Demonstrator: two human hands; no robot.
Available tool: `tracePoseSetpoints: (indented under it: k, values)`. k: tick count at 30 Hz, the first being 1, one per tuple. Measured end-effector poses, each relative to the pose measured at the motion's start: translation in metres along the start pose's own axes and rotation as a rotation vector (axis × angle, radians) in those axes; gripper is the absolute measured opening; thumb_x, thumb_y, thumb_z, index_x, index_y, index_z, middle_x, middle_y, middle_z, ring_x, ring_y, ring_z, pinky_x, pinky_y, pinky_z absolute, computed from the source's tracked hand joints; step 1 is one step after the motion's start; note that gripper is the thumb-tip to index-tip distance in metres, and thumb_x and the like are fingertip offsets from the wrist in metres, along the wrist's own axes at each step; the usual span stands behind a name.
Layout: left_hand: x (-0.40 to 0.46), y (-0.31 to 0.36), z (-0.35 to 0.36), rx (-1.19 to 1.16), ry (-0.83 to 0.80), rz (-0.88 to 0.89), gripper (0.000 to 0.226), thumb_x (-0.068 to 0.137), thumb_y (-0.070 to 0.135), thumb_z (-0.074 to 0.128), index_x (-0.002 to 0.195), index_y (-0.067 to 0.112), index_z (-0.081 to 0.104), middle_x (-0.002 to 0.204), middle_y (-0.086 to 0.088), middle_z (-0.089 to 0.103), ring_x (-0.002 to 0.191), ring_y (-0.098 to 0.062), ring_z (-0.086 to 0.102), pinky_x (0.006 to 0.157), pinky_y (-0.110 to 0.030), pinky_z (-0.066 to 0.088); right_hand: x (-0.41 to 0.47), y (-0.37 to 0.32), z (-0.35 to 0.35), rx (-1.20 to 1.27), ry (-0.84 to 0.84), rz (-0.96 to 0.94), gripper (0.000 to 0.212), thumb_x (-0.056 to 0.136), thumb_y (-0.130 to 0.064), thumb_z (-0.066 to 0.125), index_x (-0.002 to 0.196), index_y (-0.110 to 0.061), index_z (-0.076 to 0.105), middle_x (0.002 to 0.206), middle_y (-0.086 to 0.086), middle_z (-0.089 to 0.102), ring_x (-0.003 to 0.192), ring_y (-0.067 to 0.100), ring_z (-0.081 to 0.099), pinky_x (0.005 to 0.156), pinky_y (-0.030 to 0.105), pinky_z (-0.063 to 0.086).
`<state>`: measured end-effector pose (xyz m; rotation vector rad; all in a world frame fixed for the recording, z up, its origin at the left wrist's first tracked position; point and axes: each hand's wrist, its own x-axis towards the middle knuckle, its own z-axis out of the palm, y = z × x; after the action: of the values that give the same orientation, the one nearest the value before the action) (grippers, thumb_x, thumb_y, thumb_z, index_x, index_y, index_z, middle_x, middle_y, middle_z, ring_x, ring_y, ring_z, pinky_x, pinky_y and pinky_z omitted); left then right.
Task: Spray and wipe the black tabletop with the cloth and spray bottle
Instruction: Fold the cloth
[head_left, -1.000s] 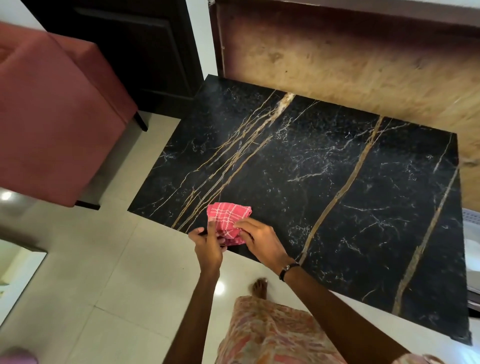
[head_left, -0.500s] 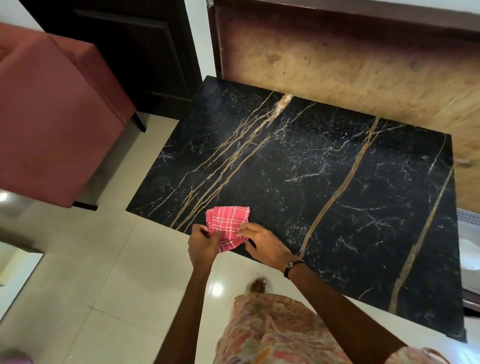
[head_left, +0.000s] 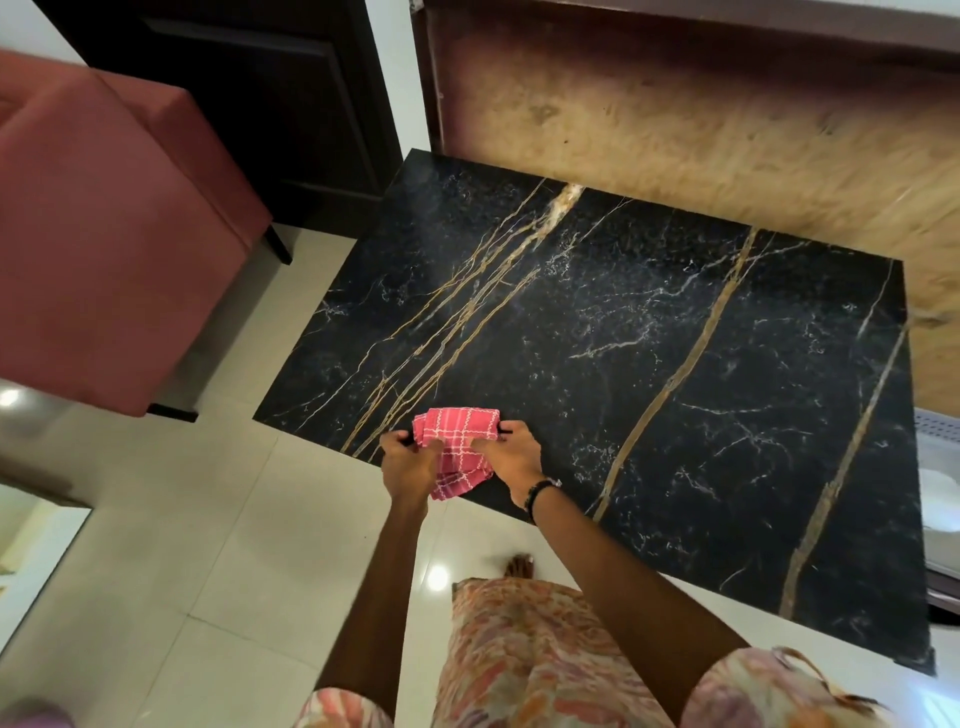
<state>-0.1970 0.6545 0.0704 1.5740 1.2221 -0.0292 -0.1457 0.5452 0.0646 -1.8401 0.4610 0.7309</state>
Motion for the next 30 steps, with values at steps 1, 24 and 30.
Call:
tracePoseSetpoints:
  k: [1, 24, 30]
  values:
    - [-0.001, 0.001, 0.000, -0.041, -0.014, -0.031, 0.048, 0.082, 0.012, 0.067, 0.121, 0.008, 0.041, 0.111, -0.013, 0.058, 0.091, -0.023, 0.058, 0.071, -0.033, 0.051, 0.001, -0.002, -0.005, 0.089, -0.041, 0.068, 0.045, 0.075, -0.013, 0.079, 0.112, -0.012, 0.054, 0.101, 0.002, 0.059, 0.089, 0.017, 0.060, 0.072, 0.026, 0.049]
    - [-0.203, 0.087, 0.259, -0.056, -1.007, 0.225, 0.040, 0.083, 0.019, 0.067, 0.119, 0.018, 0.049, 0.115, -0.002, 0.065, 0.109, -0.017, 0.061, 0.095, -0.032, 0.048, -0.069, 0.048, -0.384, 0.617, 0.203, -0.295, 0.022, 0.089, -0.015, 0.062, 0.111, -0.016, 0.062, 0.107, 0.007, 0.071, 0.095, 0.022, 0.069, 0.077, 0.029, 0.056]
    - [-0.310, 0.069, 0.374, 0.061, -1.142, 0.219, 0.042, 0.086, 0.016, 0.064, 0.122, 0.019, 0.042, 0.111, -0.002, 0.066, 0.100, -0.013, 0.064, 0.077, -0.022, 0.052, -0.084, 0.126, -0.525, 0.731, 0.307, -0.222, 0.033, 0.088, -0.017, 0.063, 0.120, -0.012, 0.060, 0.109, 0.015, 0.070, 0.099, 0.032, 0.067, 0.080, 0.039, 0.055]
